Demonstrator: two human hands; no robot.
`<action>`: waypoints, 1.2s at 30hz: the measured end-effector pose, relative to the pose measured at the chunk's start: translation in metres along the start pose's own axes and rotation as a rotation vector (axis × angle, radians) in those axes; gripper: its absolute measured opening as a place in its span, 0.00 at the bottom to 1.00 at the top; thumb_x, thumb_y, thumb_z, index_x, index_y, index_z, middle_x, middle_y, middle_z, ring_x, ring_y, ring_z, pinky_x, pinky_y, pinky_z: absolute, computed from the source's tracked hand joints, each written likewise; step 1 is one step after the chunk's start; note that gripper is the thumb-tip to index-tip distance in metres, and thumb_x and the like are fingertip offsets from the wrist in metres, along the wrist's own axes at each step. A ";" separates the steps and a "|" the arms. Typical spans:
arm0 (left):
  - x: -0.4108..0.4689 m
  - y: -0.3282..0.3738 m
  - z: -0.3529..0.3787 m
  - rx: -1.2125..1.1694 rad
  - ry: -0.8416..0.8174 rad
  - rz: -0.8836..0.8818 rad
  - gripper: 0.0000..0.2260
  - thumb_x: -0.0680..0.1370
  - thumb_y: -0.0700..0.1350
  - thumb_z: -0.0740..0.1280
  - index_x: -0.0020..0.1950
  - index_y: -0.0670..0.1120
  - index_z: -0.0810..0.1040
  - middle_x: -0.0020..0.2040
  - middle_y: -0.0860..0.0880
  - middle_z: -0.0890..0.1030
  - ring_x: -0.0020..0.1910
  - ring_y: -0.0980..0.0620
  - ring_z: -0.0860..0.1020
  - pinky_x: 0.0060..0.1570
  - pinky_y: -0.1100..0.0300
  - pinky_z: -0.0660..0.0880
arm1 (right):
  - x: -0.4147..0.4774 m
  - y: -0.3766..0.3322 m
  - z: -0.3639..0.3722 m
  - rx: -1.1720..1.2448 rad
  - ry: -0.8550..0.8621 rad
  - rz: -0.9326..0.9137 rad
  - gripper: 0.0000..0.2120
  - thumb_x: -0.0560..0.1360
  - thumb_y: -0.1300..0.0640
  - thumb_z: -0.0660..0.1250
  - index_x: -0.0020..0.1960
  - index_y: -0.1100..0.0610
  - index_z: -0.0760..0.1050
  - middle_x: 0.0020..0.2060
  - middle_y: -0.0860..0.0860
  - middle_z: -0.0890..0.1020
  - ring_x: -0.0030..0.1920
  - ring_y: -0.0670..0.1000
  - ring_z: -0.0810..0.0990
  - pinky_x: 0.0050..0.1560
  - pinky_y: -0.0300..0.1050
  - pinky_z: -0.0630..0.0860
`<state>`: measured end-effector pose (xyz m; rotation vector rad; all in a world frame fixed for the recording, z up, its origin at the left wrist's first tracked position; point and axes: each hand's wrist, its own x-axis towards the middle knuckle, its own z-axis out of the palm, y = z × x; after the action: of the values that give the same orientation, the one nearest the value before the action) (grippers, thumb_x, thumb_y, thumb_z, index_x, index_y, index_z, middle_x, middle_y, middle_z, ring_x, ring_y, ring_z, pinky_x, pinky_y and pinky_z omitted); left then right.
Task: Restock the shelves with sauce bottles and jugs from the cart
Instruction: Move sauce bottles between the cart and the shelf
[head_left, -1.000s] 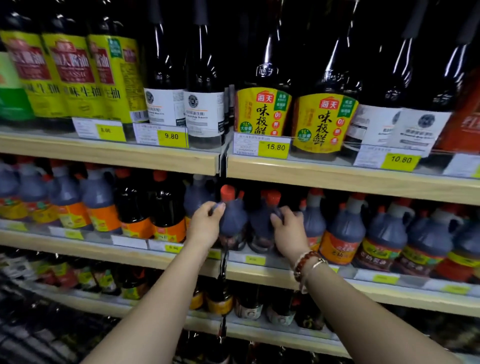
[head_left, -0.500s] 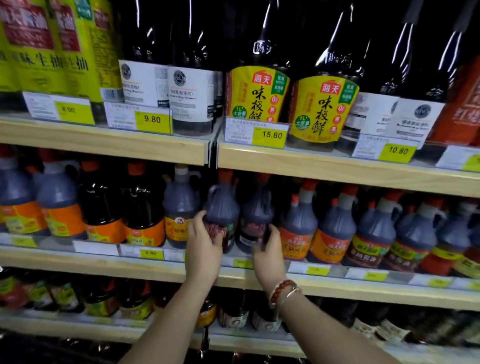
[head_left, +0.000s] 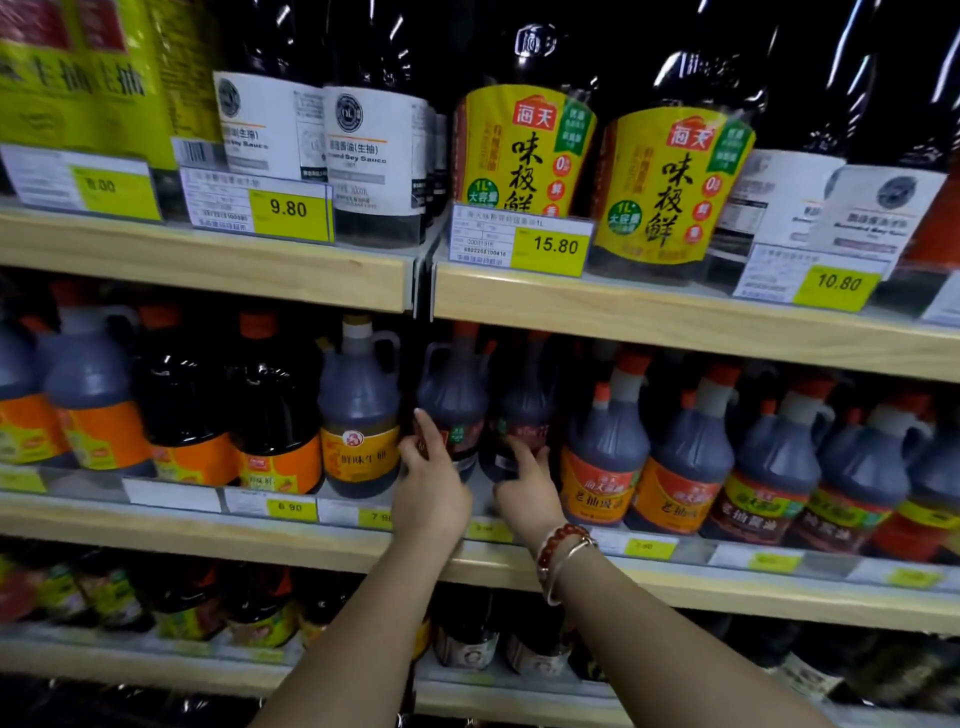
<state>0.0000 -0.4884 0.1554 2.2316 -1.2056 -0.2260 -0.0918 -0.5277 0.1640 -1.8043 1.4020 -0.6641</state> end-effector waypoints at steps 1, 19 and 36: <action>0.000 0.002 0.003 0.001 -0.006 0.003 0.40 0.77 0.39 0.60 0.75 0.46 0.31 0.75 0.41 0.51 0.48 0.43 0.78 0.38 0.56 0.73 | 0.004 0.001 0.000 -0.015 -0.021 0.002 0.33 0.70 0.69 0.57 0.72 0.49 0.61 0.76 0.60 0.45 0.70 0.63 0.64 0.68 0.51 0.67; 0.043 0.000 0.021 0.245 -0.357 0.151 0.34 0.79 0.42 0.56 0.77 0.57 0.39 0.75 0.40 0.30 0.75 0.38 0.56 0.69 0.50 0.65 | 0.053 0.014 0.006 -0.190 -0.118 -0.041 0.37 0.73 0.68 0.56 0.75 0.45 0.48 0.76 0.56 0.36 0.76 0.58 0.43 0.75 0.48 0.54; -0.030 -0.024 -0.056 -0.067 -0.042 0.055 0.21 0.80 0.42 0.57 0.73 0.54 0.64 0.69 0.49 0.73 0.64 0.45 0.73 0.55 0.54 0.72 | -0.050 -0.016 0.021 -0.238 -0.178 -0.324 0.26 0.73 0.70 0.56 0.70 0.58 0.64 0.72 0.57 0.62 0.73 0.57 0.60 0.71 0.47 0.59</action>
<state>0.0225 -0.4316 0.1836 2.1425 -1.2614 -0.2886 -0.0795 -0.4726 0.1661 -2.2492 1.1180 -0.4975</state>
